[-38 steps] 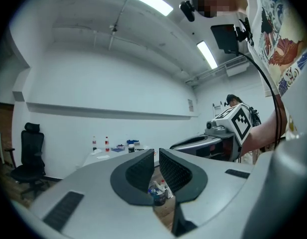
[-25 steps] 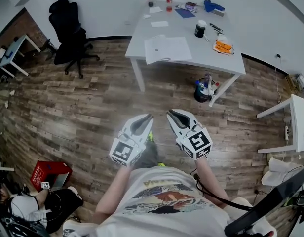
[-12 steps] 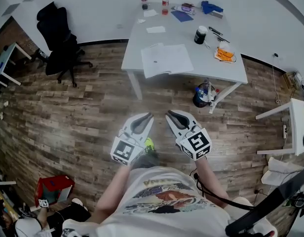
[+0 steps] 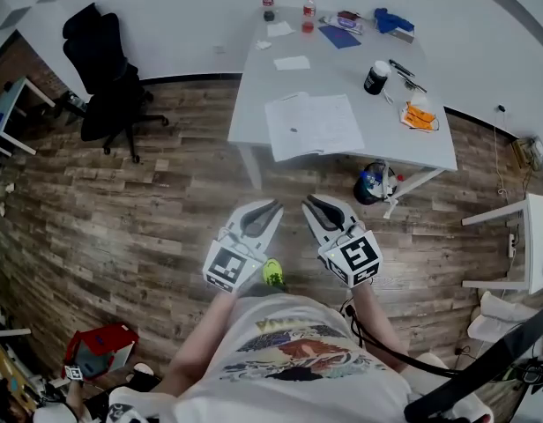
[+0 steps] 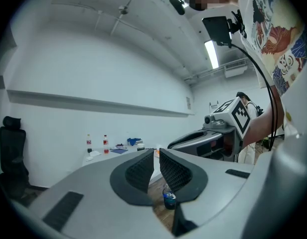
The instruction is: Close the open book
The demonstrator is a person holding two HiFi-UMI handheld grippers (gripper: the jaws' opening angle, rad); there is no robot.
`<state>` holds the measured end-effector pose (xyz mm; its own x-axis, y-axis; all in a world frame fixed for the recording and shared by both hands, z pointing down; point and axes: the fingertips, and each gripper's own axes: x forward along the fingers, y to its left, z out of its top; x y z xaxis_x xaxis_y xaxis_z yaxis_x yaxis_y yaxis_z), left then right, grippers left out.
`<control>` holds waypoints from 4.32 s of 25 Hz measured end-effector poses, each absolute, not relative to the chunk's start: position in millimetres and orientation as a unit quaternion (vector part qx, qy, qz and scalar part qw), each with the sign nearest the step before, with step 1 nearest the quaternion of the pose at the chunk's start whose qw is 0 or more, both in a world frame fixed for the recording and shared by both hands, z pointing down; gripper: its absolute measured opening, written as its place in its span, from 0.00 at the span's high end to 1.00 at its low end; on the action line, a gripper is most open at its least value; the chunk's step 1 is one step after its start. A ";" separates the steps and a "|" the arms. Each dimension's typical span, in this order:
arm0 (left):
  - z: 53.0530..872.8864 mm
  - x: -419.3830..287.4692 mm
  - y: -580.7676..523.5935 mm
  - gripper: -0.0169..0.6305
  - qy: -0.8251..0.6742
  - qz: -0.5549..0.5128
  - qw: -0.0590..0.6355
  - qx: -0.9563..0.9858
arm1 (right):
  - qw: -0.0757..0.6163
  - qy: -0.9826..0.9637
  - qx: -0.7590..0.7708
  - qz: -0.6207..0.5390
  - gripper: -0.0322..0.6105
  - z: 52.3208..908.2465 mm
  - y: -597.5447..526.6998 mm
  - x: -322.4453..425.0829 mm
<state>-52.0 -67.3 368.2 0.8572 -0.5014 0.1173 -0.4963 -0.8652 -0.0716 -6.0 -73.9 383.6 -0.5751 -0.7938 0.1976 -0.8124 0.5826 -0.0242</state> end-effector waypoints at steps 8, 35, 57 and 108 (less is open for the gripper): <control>381.7 -64.2 -106.9 0.95 0.255 -0.069 0.011 -0.965 | 0.089 -0.885 0.454 0.061 0.89 393.9 -116.2 -19.2; 428.5 15.7 -198.9 0.90 0.337 -0.119 -0.026 -0.934 | 0.163 -0.934 0.311 0.062 0.73 432.1 -203.1 31.3; 499.9 -4.7 -272.3 0.89 0.348 -0.140 -0.021 -0.927 | 0.226 -0.911 0.337 0.081 0.69 534.1 -275.1 49.7; 653.0 -32.2 -326.9 0.89 0.340 -0.112 -0.084 -0.930 | 0.353 -0.846 0.400 0.001 0.66 723.2 -346.1 31.7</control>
